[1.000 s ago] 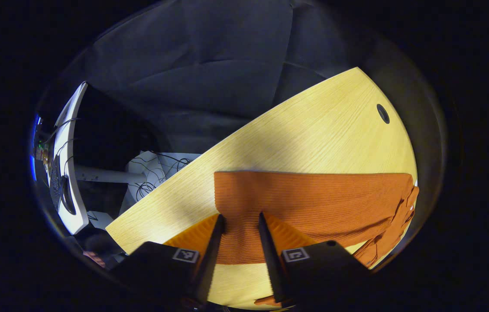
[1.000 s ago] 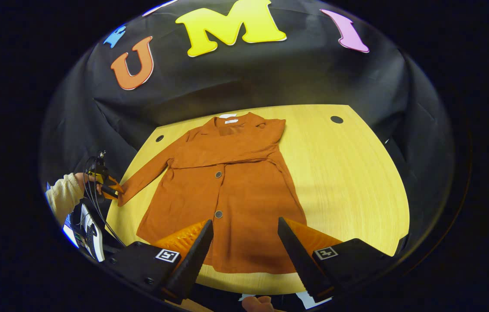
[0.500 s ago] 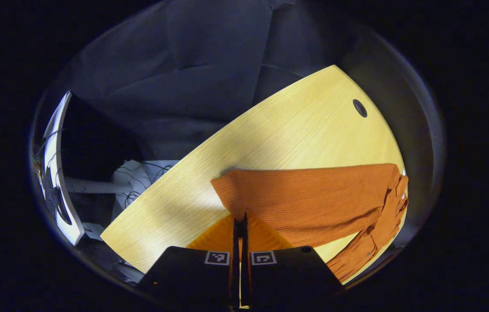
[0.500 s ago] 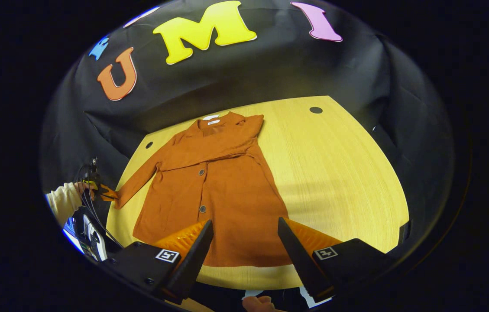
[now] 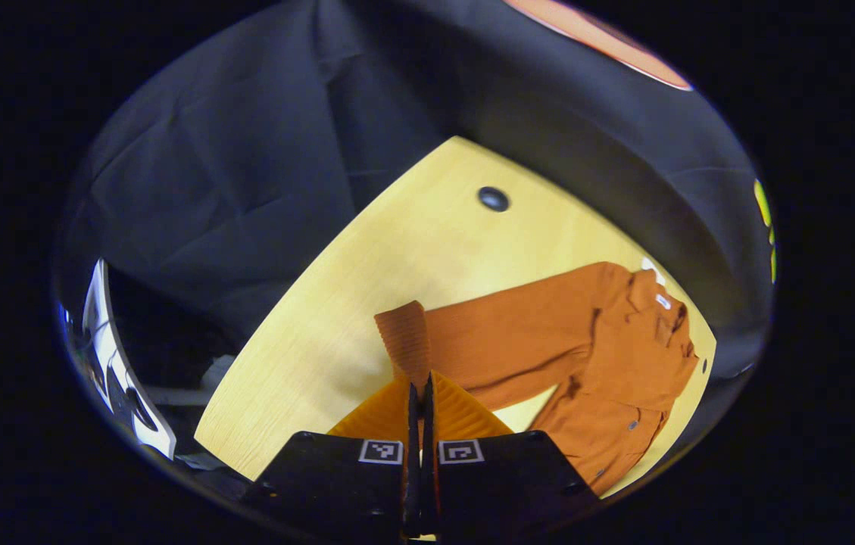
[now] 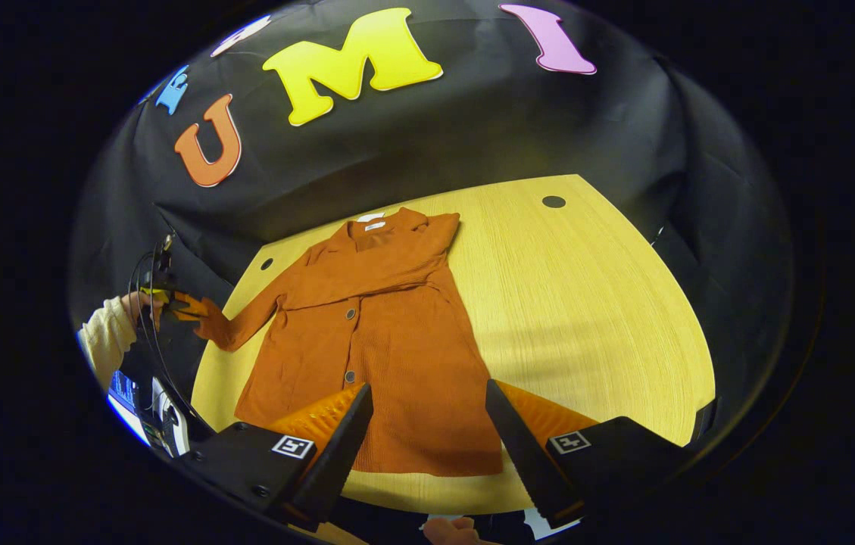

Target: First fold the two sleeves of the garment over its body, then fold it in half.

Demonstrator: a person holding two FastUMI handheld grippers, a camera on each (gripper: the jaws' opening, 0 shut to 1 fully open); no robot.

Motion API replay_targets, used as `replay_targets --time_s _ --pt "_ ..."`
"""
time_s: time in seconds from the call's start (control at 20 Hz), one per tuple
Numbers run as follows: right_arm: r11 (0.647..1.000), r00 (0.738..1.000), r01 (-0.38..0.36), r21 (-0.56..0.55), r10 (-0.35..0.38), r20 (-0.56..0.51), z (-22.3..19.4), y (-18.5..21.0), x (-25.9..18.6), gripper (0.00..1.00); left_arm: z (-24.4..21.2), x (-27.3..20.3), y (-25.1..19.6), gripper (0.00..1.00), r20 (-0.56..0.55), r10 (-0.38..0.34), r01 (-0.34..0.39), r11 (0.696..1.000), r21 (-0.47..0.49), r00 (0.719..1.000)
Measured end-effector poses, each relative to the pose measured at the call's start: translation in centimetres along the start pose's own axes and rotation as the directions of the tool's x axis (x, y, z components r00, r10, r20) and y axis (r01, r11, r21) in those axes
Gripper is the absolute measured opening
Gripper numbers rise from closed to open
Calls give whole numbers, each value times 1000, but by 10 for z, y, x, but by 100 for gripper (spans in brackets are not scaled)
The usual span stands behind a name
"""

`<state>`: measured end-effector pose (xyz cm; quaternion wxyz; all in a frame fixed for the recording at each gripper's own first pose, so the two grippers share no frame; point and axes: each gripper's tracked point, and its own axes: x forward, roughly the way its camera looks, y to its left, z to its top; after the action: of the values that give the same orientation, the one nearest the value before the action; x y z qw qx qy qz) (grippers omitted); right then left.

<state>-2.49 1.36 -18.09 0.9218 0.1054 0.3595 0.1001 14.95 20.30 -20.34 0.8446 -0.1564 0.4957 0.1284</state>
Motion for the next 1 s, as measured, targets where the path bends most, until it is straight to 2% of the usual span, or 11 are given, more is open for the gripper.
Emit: replay_targets --time_s 0.05,0.15,0.2,0.25,0.45,0.55,0.6,0.75,0.85,1.0 --pt "1000 1000 -3 1 3 1 2 -3 0 96 5 -4 -20 4 14 -20 19 999 26 1000" --pt "1000 1000 -10 3 10 5 6 -9 0 96 13 -16 -64 3 52 -54 49 994 96 997" --pt "1000 1000 -11 6 11 7 8 -12 0 92 18 -19 -89 4 67 -75 66 989 129 995" --pt "1000 1000 -12 12 12 7 9 -16 1 96 21 -22 -112 4 74 -97 85 984 156 992" --pt "1000 1000 -14 27 14 -4 13 -30 3 96 18 -36 -205 3 82 -202 175 949 262 976" --pt "1000 1000 -11 26 11 -5 15 -39 2 96 7 -38 -253 3 71 -251 219 926 307 965" --pt "1000 1000 -8 26 8 -5 17 -44 2 92 0 -37 -275 3 61 -275 241 914 327 959" --pt "999 1000 4 39 -4 -11 19 -58 5 92 -29 -25 -339 3 11 -317 291 883 368 948" --pt "999 1000 14 48 -13 -16 19 -68 6 96 -52 -15 -378 3 -28 -337 322 866 382 941" --pt "998 999 32 54 -31 -23 18 -82 7 96 -80 -1 -436 3 -72 -377 376 851 367 924"
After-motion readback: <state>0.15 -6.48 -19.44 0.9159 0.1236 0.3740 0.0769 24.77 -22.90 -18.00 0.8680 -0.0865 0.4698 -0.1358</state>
